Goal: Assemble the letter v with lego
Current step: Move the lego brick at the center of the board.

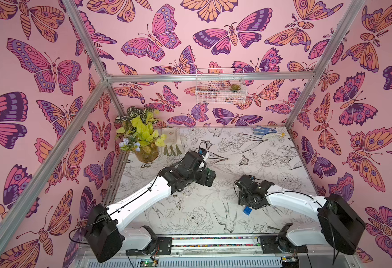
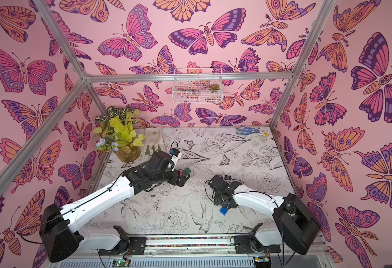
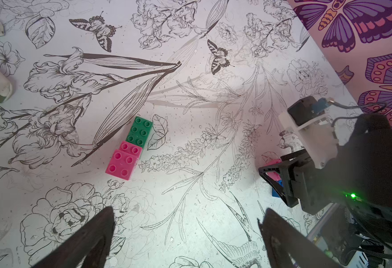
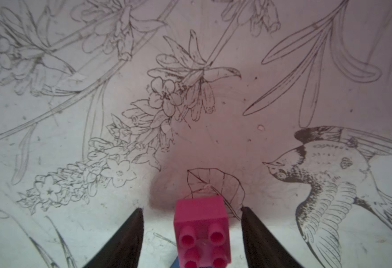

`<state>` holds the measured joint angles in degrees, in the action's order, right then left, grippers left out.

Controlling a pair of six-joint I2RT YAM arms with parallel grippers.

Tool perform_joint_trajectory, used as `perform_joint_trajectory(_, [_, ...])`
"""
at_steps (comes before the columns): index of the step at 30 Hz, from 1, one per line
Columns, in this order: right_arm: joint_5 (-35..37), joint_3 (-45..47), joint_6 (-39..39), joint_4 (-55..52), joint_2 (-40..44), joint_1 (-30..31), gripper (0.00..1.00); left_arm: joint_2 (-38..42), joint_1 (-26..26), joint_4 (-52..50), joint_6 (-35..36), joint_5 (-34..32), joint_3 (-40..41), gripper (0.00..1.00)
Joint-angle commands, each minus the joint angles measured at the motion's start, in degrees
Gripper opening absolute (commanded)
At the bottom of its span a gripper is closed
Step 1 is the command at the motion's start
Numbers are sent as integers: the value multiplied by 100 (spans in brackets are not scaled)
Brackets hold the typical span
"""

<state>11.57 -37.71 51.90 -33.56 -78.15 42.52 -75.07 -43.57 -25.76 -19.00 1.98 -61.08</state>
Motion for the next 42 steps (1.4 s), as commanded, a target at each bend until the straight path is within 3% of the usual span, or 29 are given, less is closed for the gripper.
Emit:
perform_joint_trajectory(1, [69, -29, 22, 61, -108, 51, 58, 22, -37, -180, -50, 22, 45, 100])
perform_joint_trajectory(3, [69, -29, 10, 69, -164, 51, 51, 36, -33, -183, -55, 30, 62, 100])
perform_joint_trajectory(6, [103, -19, 13, 77, -194, 53, 49, 79, -36, -209, -42, -22, 102, 100])
perform_joint_trajectory(12, [-32, -127, -83, 96, -128, 46, 33, 105, -37, -227, -42, -52, 101, 100])
perform_joint_trajectory(21, [-103, -732, -224, 0, -540, 283, 21, 150, -37, -269, -68, -160, 145, 100])
perform_joint_trajectory(28, [-209, -1414, -104, 130, -1238, 593, 21, 388, -37, -357, -60, -240, 167, 100])
perform_joint_trajectory(37, [-379, -1941, 2, 399, -2028, 652, 30, 596, -37, -506, -42, -364, 229, 100])
perform_joint_trajectory(42, [-291, -1981, 33, 408, -1985, 669, 49, 728, -37, -524, -42, -424, 296, 100])
